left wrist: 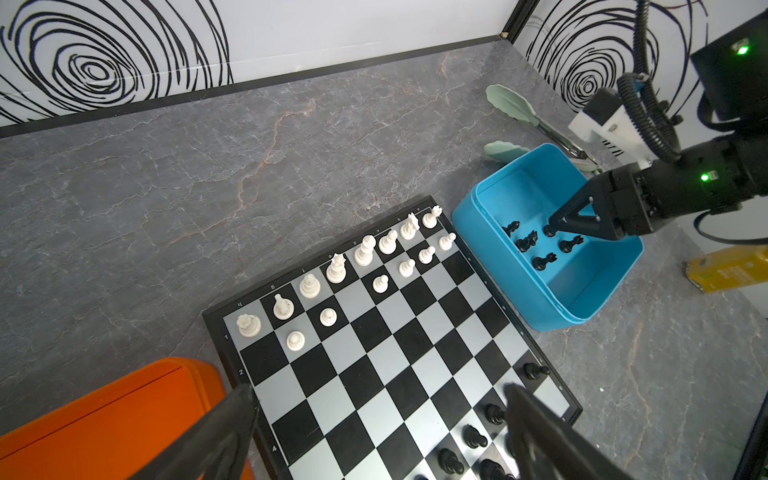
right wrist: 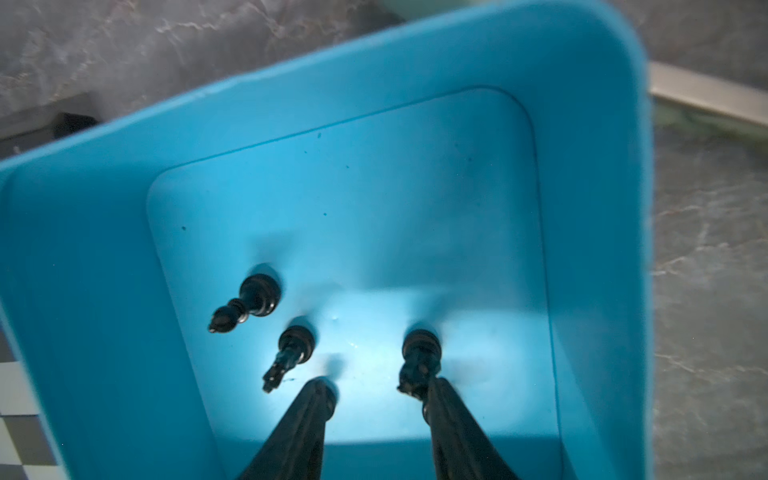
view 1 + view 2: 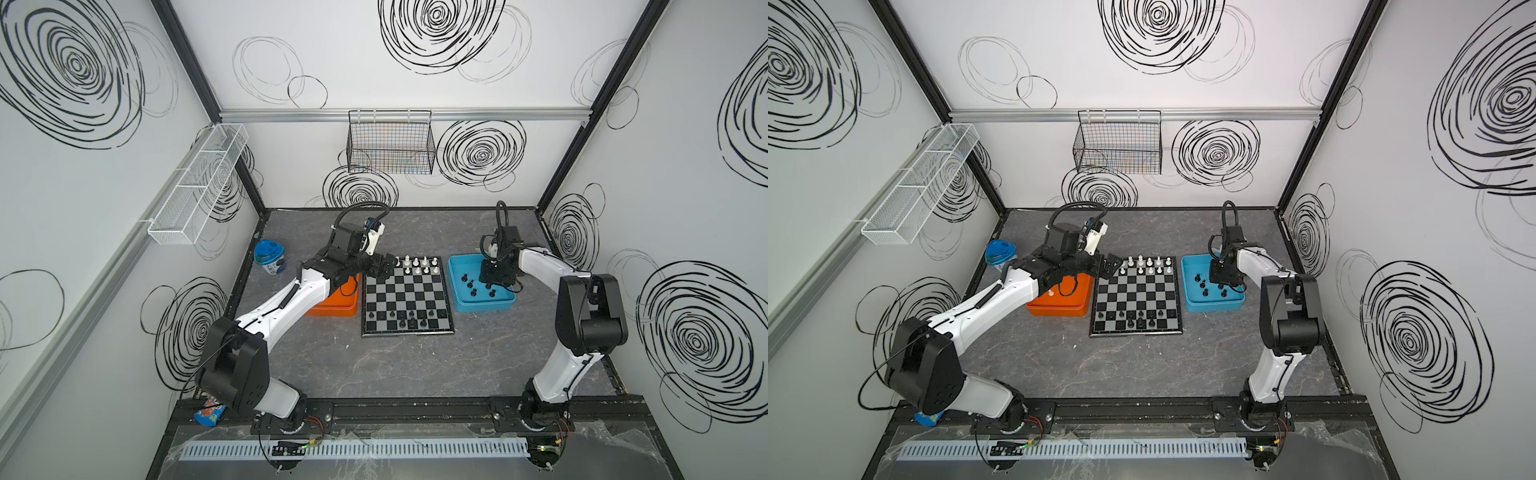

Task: Set up the chess pieces on the board
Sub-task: 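Lower the open right gripper into the blue tray toward a black piece, then close the right gripper on a black piece in the blue tray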

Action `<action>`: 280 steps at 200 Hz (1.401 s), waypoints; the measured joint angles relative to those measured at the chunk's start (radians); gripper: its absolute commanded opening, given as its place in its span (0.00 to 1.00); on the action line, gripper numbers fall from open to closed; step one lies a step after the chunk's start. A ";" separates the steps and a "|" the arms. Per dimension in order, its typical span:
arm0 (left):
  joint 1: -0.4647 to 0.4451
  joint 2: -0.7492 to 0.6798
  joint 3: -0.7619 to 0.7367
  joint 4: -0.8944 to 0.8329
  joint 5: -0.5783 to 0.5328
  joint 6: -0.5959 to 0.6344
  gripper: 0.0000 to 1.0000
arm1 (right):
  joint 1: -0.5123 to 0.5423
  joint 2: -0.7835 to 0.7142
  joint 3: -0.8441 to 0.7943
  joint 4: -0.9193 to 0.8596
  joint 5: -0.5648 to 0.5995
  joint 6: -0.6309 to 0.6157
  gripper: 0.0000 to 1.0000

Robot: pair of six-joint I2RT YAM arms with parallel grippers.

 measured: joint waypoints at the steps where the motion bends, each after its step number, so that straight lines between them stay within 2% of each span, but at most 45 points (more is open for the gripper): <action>1: 0.000 0.000 0.000 0.000 0.000 0.000 0.97 | 0.000 0.000 0.001 0.000 0.000 0.000 0.46; 57: 0.005 0.000 0.000 0.000 -0.003 0.000 0.97 | 0.011 0.005 0.029 -0.008 0.053 0.008 0.49; 189: 0.016 0.000 0.000 -0.001 -0.003 -0.008 0.97 | -0.031 0.047 0.009 -0.021 0.074 -0.018 0.35; 280: 0.018 0.008 0.000 -0.002 -0.003 -0.008 0.97 | -0.032 0.053 0.004 -0.019 0.055 -0.030 0.19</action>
